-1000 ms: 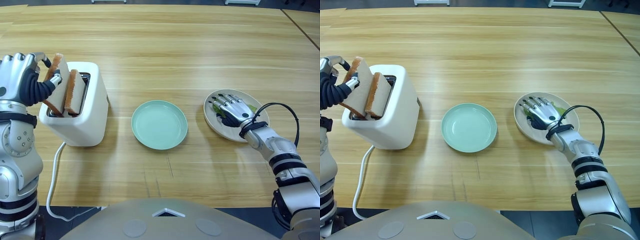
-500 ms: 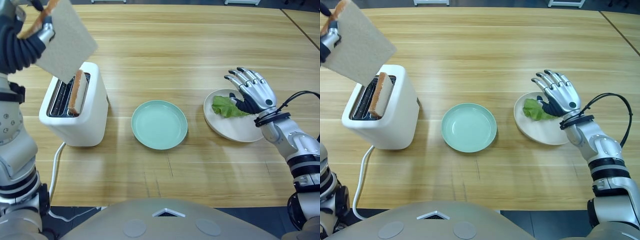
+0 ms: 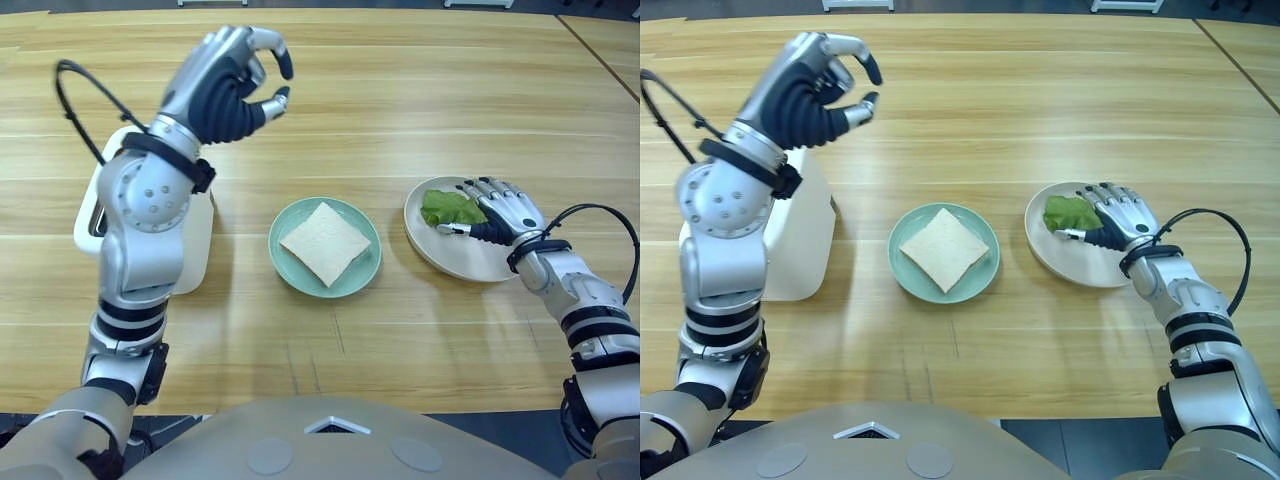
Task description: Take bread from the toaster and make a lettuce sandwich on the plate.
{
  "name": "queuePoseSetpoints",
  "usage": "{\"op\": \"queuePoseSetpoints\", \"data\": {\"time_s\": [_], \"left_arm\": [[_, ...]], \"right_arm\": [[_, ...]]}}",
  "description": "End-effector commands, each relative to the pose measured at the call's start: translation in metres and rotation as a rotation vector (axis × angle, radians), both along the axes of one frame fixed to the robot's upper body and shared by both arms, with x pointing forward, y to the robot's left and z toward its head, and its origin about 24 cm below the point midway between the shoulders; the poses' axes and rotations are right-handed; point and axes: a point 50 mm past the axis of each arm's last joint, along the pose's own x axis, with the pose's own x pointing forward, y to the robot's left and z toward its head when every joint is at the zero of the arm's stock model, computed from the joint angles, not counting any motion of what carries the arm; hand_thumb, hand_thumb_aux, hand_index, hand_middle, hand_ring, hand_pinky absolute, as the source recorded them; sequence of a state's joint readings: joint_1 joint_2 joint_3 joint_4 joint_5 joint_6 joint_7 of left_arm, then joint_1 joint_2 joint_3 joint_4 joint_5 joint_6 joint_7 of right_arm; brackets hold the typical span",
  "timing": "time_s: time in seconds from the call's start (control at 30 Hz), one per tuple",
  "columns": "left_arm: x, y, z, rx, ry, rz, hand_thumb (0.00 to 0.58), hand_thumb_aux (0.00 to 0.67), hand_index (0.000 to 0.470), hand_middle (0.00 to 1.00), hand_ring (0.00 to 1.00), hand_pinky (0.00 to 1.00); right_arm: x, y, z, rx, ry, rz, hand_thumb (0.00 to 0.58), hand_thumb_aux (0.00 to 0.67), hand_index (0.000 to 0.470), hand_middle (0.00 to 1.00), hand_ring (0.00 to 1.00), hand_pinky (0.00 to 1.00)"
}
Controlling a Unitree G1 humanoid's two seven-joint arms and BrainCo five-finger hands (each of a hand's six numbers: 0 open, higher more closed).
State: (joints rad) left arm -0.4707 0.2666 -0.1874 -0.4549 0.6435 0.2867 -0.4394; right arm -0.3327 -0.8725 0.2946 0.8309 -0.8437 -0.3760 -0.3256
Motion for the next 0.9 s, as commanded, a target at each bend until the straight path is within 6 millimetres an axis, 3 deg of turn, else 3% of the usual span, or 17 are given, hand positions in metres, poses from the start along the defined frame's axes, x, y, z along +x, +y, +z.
{"op": "queuePoseSetpoints", "data": {"time_s": [0.03, 0.07, 0.1, 0.13, 0.17, 0.2, 0.4, 0.57, 0.67, 0.73, 0.83, 0.9], "left_arm": [[0.009, 0.006, -0.033, 0.172, 0.074, 0.057, 0.580, 0.670, 0.470, 1.00, 1.00, 1.00], [0.006, 0.005, -0.040, 0.226, 0.076, 0.057, 0.580, 0.670, 0.470, 1.00, 1.00, 1.00], [0.003, 0.003, -0.046, 0.282, 0.077, 0.057, 0.580, 0.670, 0.470, 1.00, 1.00, 1.00], [0.001, 0.001, -0.051, 0.334, 0.077, 0.053, 0.580, 0.670, 0.470, 1.00, 1.00, 1.00], [0.000, 0.000, -0.055, 0.369, 0.075, 0.050, 0.580, 0.670, 0.470, 0.94, 0.94, 0.94], [0.000, -0.003, -0.061, 0.412, 0.070, 0.044, 0.000, 0.000, 0.000, 0.00, 0.00, 0.00], [-0.014, -0.029, -0.092, 0.509, 0.035, -0.032, 0.000, 0.000, 0.000, 0.00, 0.00, 0.00], [-0.043, -0.032, -0.087, 0.423, -0.089, -0.045, 0.000, 0.000, 0.000, 0.00, 0.00, 0.00], [-0.065, -0.019, -0.085, 0.350, -0.095, -0.009, 0.000, 0.000, 0.000, 0.00, 0.00, 0.00], [-0.078, -0.004, -0.080, 0.286, -0.100, 0.054, 0.000, 0.000, 0.000, 0.00, 0.00, 0.00], [-0.092, 0.018, -0.068, 0.258, -0.141, 0.155, 0.000, 0.000, 0.000, 0.00, 0.00, 0.00], [-0.096, 0.041, -0.046, 0.281, -0.206, 0.262, 0.000, 0.000, 0.000, 0.00, 0.00, 0.00]], "right_arm": [[0.005, -0.004, 0.003, -0.071, 0.016, -0.008, 0.104, 0.063, 0.044, 0.00, 0.00, 0.00], [0.006, -0.005, 0.002, -0.081, 0.027, -0.008, 0.310, 0.213, 0.149, 0.00, 0.00, 0.00], [0.006, -0.005, 0.001, -0.088, 0.039, -0.006, 0.530, 0.473, 0.332, 0.00, 0.00, 0.00], [0.005, -0.005, 0.000, -0.095, 0.053, -0.005, 0.578, 0.636, 0.446, 0.00, 0.00, 0.00], [0.005, -0.005, -0.002, -0.100, 0.065, -0.004, 0.580, 0.670, 0.470, 0.00, 0.00, 0.00], [0.004, -0.004, -0.004, -0.102, 0.077, 0.000, 0.580, 0.670, 0.470, 0.00, 0.00, 0.00], [0.002, 0.003, -0.010, -0.110, 0.104, 0.033, 0.580, 0.670, 0.470, 0.00, 0.00, 0.00], [0.004, 0.018, 0.020, 0.010, -0.110, 0.149, 0.580, 0.670, 0.470, 0.00, 0.00, 0.00], [-0.005, 0.041, 0.047, 0.117, -0.228, 0.270, 0.580, 0.670, 0.470, 0.00, 0.00, 0.00], [-0.015, 0.068, 0.059, 0.210, -0.246, 0.371, 0.580, 0.670, 0.470, 0.00, 0.00, 0.00], [-0.023, 0.104, 0.062, 0.289, -0.191, 0.488, 0.580, 0.670, 0.470, 0.00, 0.00, 0.00], [-0.026, 0.126, 0.053, 0.304, -0.111, 0.552, 0.580, 0.670, 0.470, 0.00, 0.00, 0.00]]}}
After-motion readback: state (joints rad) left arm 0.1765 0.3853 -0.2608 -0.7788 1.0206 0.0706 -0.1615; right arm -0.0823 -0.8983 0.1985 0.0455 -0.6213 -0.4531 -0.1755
